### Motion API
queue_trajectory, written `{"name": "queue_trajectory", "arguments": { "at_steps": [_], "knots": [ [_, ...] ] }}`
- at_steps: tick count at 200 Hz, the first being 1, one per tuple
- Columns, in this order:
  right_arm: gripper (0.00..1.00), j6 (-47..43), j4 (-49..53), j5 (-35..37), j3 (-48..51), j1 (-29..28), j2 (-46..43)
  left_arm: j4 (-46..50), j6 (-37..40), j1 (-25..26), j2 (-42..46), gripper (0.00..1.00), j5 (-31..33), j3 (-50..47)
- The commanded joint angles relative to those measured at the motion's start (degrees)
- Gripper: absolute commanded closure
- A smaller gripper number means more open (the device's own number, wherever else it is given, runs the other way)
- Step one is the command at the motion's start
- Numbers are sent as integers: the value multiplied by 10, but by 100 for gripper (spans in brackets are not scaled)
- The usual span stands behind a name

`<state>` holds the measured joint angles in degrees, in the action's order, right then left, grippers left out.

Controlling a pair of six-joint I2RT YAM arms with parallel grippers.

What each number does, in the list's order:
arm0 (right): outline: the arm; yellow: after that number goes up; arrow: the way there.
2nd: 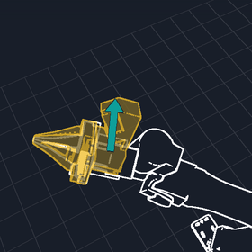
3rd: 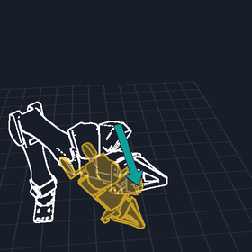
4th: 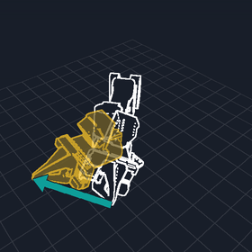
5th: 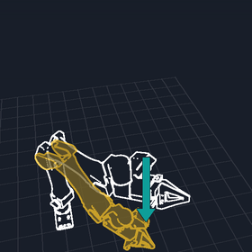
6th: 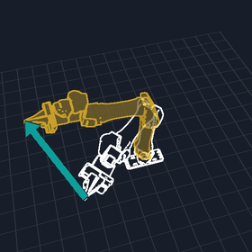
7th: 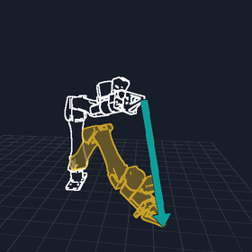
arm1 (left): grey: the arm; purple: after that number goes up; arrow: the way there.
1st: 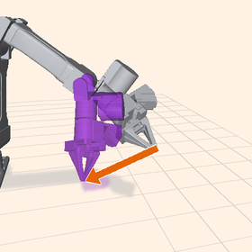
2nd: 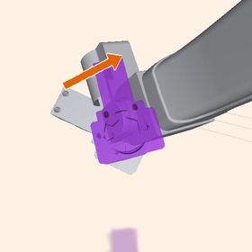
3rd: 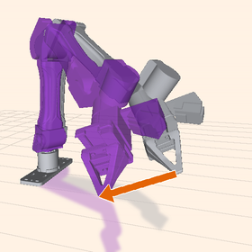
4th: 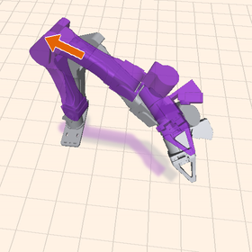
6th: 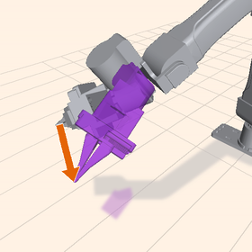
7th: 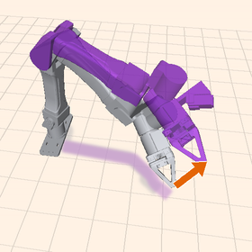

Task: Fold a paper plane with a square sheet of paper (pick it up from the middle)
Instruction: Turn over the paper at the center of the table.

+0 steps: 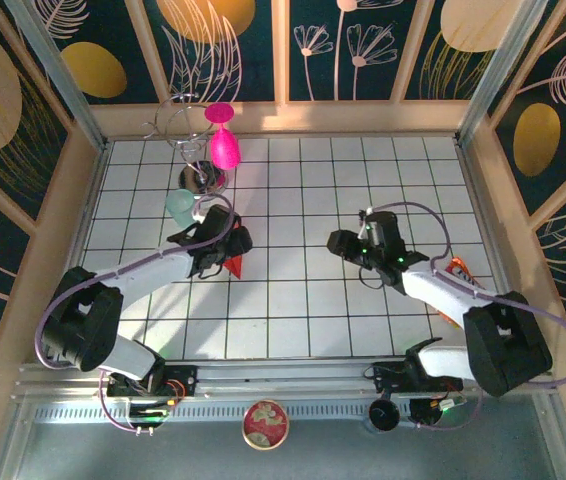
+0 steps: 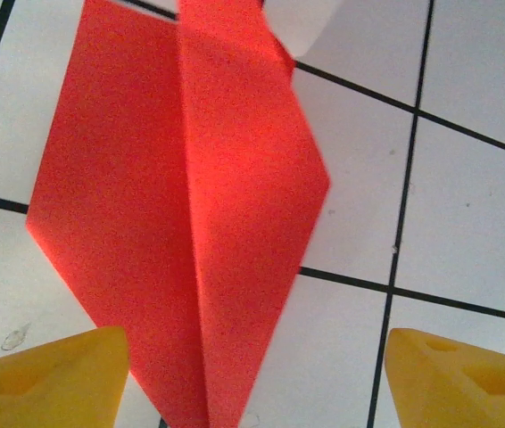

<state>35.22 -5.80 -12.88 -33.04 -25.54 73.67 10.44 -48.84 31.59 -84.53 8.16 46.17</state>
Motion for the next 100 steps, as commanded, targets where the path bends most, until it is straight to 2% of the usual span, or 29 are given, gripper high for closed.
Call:
{"name": "queue_trajectory", "arguments": {
  "at_steps": [1, 36, 64, 100],
  "knots": [
    [48, -9, -12, 15, -23, -24, 19, -116, -25, -35, 18, 27, -98, -39],
    [48, -2, -21, 16, -36, -52, 40, -206, -28, -77, -1, 36, -168, -74],
    [48, -1, -20, 17, -38, -55, 43, -229, -18, -101, -22, 46, -181, -86],
    [48, -2, -16, 22, -38, -55, 39, -255, -12, -115, -49, 48, -199, -98]
  ]
}}
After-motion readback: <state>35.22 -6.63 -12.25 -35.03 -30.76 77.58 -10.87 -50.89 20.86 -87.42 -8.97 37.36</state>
